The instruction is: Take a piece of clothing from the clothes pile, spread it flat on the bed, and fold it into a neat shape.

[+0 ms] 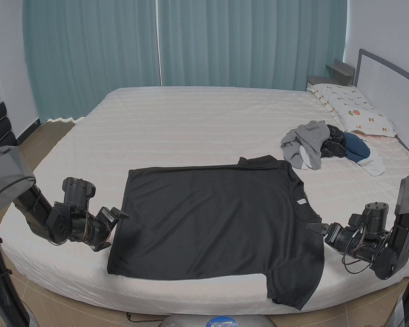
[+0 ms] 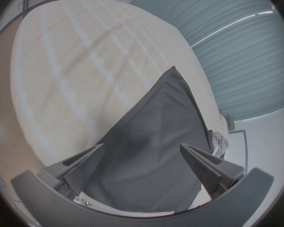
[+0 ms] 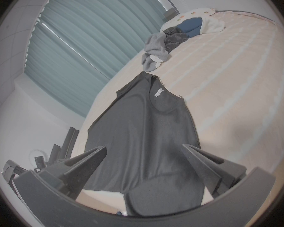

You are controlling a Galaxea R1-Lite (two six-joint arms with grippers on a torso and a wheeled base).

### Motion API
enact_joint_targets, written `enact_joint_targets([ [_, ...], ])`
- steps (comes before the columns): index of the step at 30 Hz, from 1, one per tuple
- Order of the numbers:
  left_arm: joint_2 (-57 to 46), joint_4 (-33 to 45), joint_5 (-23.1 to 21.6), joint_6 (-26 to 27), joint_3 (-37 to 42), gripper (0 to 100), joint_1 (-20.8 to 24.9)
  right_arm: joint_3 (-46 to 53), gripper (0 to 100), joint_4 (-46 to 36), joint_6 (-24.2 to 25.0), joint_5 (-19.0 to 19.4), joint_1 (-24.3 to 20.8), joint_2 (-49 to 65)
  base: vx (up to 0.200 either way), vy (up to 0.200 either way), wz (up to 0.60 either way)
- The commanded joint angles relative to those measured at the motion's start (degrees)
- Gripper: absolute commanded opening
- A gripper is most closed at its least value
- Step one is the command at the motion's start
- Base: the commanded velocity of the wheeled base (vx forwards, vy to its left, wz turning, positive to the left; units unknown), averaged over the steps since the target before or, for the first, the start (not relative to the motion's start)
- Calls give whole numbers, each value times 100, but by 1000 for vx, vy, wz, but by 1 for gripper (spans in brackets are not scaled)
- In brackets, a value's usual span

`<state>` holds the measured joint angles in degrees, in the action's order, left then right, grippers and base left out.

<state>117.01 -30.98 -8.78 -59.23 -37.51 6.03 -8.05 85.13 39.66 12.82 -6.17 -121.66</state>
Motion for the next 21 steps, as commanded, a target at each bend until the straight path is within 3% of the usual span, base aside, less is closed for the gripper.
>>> enact_joint_targets([
  [1,-345,-611,-133,-132,684,100,82,585,100,461,209,89,-51,-191,0,0,0],
  [6,-301,-638,-124,-255,657,100,91,585,100,461,403,97,-113,-147,0,0,0],
  [19,-336,-594,-63,-229,692,100,117,734,100,461,447,115,-394,-174,0,-200,0],
  [21,-433,-576,-54,-229,701,100,117,778,100,461,447,115,-464,-147,0,0,0],
])
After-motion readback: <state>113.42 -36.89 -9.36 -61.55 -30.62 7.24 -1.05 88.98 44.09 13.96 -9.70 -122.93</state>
